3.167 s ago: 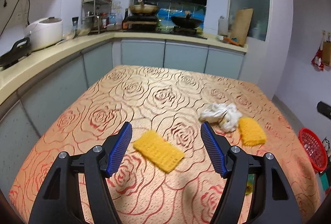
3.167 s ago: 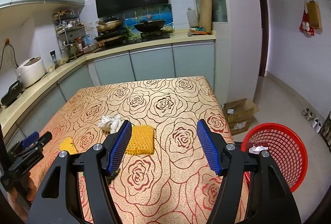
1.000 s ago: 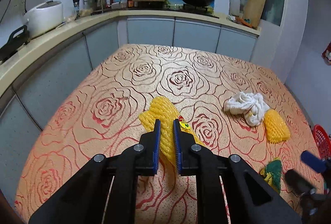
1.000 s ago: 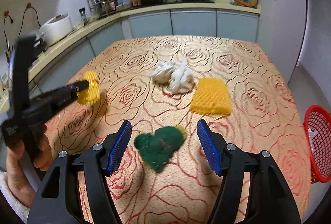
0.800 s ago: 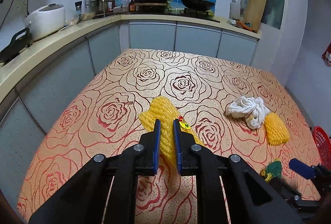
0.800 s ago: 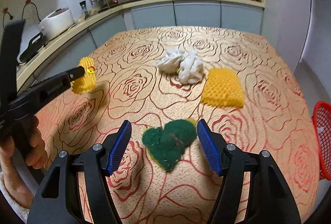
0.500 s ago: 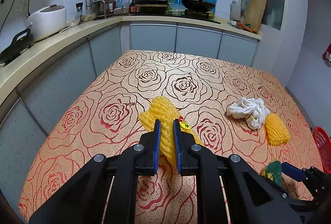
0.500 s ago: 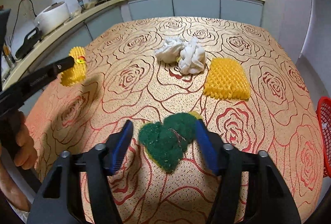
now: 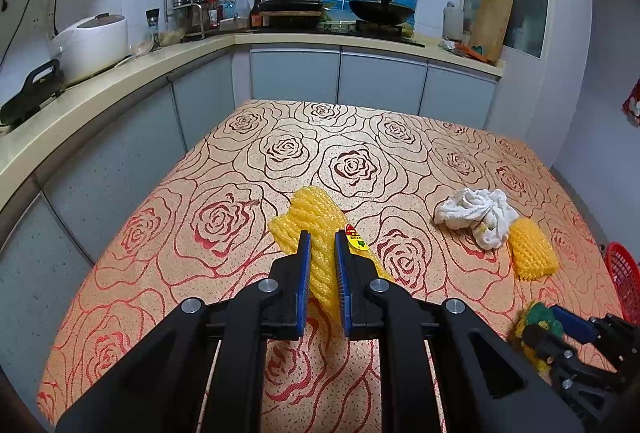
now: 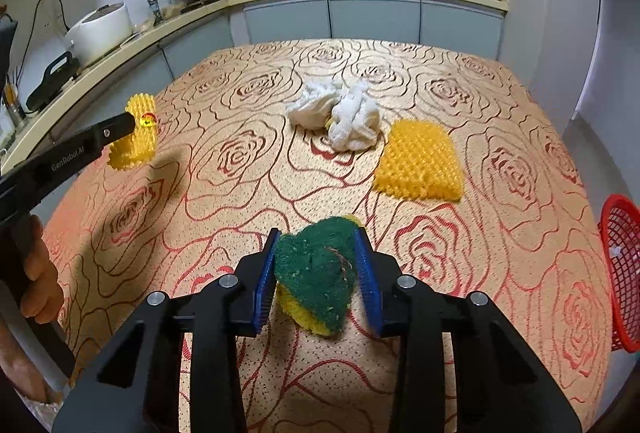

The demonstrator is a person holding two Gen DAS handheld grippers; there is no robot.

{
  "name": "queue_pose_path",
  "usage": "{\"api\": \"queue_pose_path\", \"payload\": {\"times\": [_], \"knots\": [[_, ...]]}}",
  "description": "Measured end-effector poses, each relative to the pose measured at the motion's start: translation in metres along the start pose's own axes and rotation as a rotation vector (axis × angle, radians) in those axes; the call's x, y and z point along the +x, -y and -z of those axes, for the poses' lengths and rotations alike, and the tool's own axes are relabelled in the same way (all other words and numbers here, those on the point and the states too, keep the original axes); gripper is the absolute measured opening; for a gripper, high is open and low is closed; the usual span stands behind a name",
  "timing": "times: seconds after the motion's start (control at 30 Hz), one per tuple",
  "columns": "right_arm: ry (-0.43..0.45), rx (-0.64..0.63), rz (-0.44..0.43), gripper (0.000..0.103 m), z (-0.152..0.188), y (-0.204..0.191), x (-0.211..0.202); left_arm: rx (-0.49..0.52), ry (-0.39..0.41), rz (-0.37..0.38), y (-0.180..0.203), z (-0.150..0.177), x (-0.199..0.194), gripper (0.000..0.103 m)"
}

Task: Collect trash
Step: 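Grasp the green scrubber with the right tool, then carry the yellow net and green scrubber to the red basket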

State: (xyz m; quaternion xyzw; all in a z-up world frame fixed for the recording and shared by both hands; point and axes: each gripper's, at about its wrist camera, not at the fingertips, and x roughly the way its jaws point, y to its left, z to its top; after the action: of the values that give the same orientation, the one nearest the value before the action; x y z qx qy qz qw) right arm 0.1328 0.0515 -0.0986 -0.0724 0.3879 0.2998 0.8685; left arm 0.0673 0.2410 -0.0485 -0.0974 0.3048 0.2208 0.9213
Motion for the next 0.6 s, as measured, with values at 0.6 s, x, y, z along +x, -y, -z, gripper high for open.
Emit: {"api": "queue_pose_path", "payload": {"times": [0.6], "knots": [[0.225, 0.021, 0.051, 0.036, -0.045, 0.028, -0.072, 0.019, 0.109, 0.028, 0.013, -0.022, -0.036, 0.011]]}}
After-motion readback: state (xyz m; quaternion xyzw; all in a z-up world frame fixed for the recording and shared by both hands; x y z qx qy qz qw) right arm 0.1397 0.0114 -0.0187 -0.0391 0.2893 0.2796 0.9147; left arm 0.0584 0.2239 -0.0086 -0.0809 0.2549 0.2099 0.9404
